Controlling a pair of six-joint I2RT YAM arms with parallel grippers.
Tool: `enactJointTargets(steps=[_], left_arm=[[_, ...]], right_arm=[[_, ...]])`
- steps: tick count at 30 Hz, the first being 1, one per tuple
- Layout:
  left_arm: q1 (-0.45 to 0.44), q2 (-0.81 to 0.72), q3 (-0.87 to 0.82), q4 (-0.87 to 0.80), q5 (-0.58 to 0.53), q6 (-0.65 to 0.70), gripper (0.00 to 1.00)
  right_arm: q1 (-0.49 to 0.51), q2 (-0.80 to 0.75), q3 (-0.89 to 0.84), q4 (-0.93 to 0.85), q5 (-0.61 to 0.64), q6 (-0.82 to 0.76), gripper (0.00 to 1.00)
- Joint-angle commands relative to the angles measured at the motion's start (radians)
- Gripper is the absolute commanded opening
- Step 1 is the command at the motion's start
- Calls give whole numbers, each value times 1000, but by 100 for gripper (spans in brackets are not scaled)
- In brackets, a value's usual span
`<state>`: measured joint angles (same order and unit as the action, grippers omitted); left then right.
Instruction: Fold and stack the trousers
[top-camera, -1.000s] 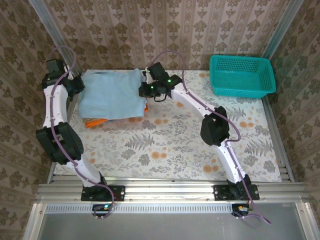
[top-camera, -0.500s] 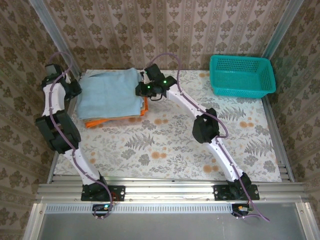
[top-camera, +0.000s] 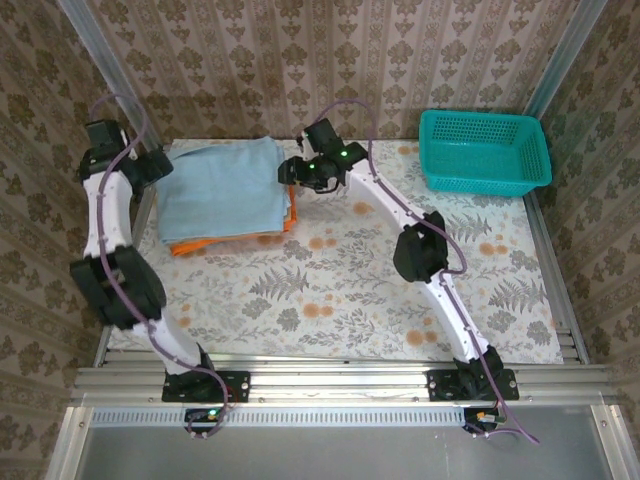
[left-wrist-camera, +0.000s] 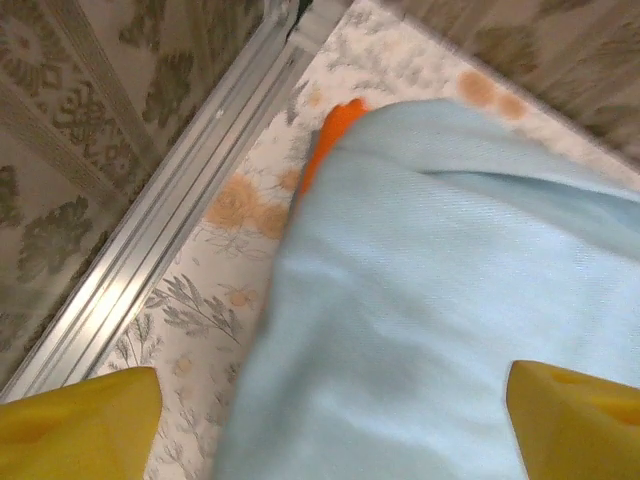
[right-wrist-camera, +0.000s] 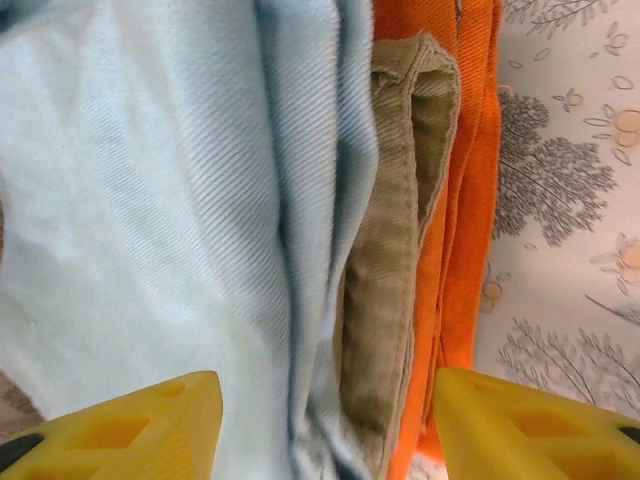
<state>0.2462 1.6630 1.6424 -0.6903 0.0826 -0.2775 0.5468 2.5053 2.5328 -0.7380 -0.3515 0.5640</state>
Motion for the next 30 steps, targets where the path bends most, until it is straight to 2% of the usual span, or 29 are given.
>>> enactJointTargets(steps=[1,5,8,10,14,16,18,22,25,30], left_arm=[[-143,-211,-152,21,-98,1,96],[-350,-330,-336,21,-220,-32,96],[-508,-342,-438,27,-320,-72,98],[-569,-325,-473,14,-370,-150,100],[-600,-304,-595,152,-311,-309,100],[-615,-263,-594,143,-294,-351,100],[-649,-241,-586,105,-346,-373,100],[-656,-237,-644,108,-295,-402,100],[-653,-242,-707,144,-267,-390,82],[-660,-212,-790,285,-235,-315,76]], right_arm=[[-13,-214,-170,53,33,-42,60],[-68,-439,-550,229,37,-22,64],[-119,-592,-811,334,17,-6,66],[-151,-670,-959,384,-3,8,66],[-202,-793,-1191,457,-21,33,66],[-214,-827,-1254,472,-29,38,66],[-218,-853,-1292,469,-32,29,66],[-226,-885,-1350,476,-30,21,66],[-228,-890,-1368,480,-36,20,66],[-229,-903,-1383,483,-43,22,66]])
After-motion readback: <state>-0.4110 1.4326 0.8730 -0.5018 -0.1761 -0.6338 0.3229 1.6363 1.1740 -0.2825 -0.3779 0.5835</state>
